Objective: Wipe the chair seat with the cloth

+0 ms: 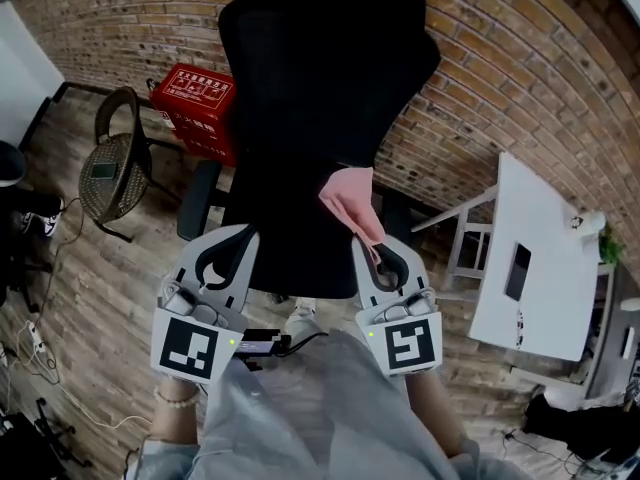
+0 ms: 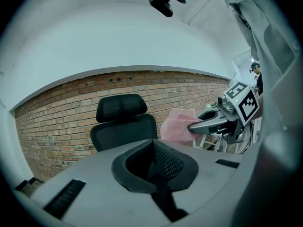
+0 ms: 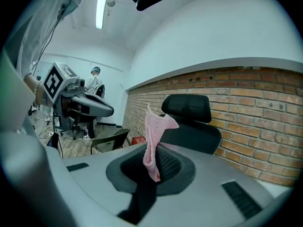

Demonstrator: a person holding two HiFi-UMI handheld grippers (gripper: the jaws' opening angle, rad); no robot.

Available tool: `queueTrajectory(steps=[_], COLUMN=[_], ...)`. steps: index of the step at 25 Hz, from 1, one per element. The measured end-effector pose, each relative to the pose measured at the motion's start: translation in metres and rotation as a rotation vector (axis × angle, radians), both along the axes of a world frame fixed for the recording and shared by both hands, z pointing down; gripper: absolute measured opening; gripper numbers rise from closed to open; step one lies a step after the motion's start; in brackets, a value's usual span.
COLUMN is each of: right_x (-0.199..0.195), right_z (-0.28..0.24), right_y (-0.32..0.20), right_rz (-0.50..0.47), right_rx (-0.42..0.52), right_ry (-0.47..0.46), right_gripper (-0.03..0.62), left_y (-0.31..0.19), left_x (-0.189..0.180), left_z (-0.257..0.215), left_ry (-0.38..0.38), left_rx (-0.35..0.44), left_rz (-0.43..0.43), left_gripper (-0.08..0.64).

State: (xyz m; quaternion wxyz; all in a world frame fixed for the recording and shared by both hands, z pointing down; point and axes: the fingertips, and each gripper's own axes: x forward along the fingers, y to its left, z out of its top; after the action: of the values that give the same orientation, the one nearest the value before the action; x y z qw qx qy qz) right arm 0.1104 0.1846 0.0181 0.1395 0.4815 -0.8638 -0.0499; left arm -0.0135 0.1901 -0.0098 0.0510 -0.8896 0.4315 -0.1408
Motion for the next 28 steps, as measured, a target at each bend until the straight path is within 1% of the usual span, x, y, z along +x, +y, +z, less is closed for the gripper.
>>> queueTrajectory(steps=[2, 6, 9, 14, 17, 20, 25, 28], right_x=[0.006, 0.015, 0.023, 0.024, 0.021, 0.016, 0.006, 0.0], right_z=[0.002, 0.009, 0.02, 0.042, 0.051, 0.058, 0.073, 0.085], right_y=[-0.016, -0.039, -0.053, -0.062, -0.069, -0.078, -0.086, -0.096], right_rz=[-0.015, -0.04, -0.036, -0.048, -0.04, -0.023, 0.007, 0.039], right_rx=[-0.004, -0.011, -0.036, -0.1, -0.119, -0.129, -0.165, -0.188], right_ry=[-0.001, 0.006, 0.002, 0.018, 0.027, 0.032, 0.07, 0.061], right_gripper=[0.054, 0.054, 0.054, 0.054, 0.054, 0.054, 0.054, 0.054], left_y=[-0.014, -0.035, -0.048, -0.064, -0.074, -0.085, -0.102, -0.115], left_x=[0.004, 0.011, 0.019, 0.026, 0.024, 0.021, 0.023, 0.017], left_z=[0.001, 0.007, 0.012, 0.025, 0.033, 0.038, 0.048, 0.058], left_ry=[-0.01, -0.005, -0.038, -0.064, -0.057, -0.052, -0.064, -0.076], left_rx=[0.0, -0.027, -0.023, -0.034, -0.055, -0.058, -0.046, -0.059], left_rz=[-0.014, -0.041, -0.014, 0.024, 0.038, 0.058, 0.152, 0.174], left_gripper=[0.018, 0.018, 0.018, 0.018, 0.018, 0.018, 0.018, 0.018])
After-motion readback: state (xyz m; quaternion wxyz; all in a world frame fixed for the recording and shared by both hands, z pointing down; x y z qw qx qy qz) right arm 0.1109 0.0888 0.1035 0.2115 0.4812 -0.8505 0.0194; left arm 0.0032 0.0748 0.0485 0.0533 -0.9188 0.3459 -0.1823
